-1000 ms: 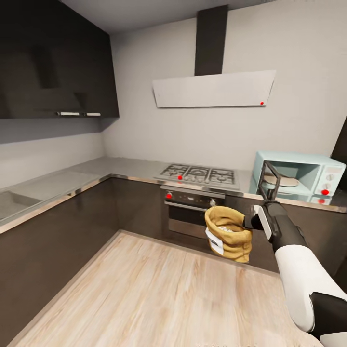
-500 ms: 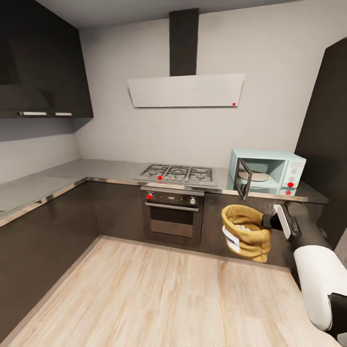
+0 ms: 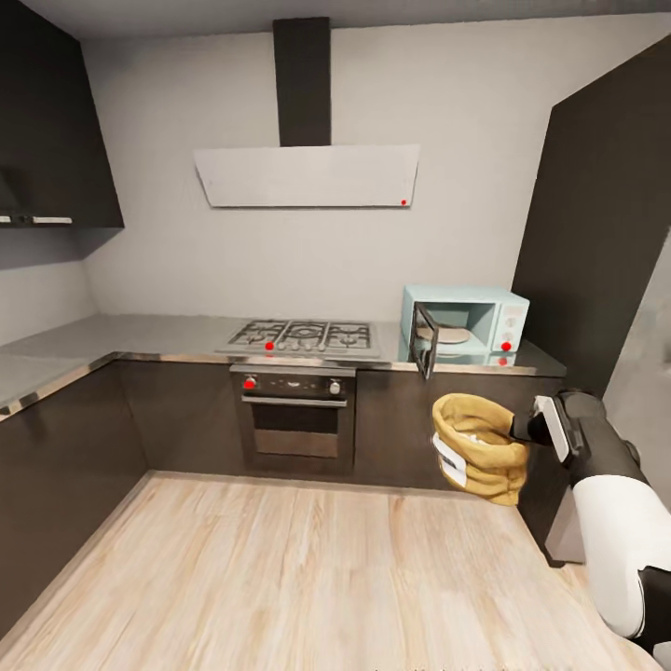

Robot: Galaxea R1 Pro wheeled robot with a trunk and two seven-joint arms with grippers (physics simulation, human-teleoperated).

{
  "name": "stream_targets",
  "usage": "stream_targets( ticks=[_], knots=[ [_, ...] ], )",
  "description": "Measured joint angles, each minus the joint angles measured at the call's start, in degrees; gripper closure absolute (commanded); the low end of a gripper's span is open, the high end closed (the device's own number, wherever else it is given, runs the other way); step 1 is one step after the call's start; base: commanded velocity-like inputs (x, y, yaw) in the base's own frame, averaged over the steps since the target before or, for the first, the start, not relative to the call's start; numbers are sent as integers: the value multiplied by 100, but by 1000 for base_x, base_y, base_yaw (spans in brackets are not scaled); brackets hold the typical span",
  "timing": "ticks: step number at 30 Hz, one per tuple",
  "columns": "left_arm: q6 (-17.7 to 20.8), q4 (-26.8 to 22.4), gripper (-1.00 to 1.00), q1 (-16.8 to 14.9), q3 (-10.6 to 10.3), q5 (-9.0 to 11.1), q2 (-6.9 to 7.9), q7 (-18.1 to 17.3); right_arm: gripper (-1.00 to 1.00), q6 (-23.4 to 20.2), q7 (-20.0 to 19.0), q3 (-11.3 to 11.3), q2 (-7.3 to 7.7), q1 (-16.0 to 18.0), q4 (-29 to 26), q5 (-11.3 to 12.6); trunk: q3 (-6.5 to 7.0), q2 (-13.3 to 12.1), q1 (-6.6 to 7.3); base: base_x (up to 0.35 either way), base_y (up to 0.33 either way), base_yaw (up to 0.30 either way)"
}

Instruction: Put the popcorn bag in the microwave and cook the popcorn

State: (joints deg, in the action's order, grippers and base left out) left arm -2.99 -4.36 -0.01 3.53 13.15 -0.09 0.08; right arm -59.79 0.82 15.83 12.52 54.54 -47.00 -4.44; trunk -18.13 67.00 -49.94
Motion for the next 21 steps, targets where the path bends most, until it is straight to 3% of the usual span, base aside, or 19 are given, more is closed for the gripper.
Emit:
stream_targets(
  ticks=[5,12,21],
  knots=[
    [1,-6,-100,1,1,0,-1,0,100,0,-1,0,0,-2,0,0,0,0,0,0,0,-249],
    [0,-13,-100,1,-7,-9,-15,0,100,2,-37,18,-27,0,-16,34,0,0,0,1,0,-17],
    [0,1,-100,1,-15,3,-7,-8,100,2,-235,17,-11,0,-16,3,0,1,3,294,0,0]
  ],
)
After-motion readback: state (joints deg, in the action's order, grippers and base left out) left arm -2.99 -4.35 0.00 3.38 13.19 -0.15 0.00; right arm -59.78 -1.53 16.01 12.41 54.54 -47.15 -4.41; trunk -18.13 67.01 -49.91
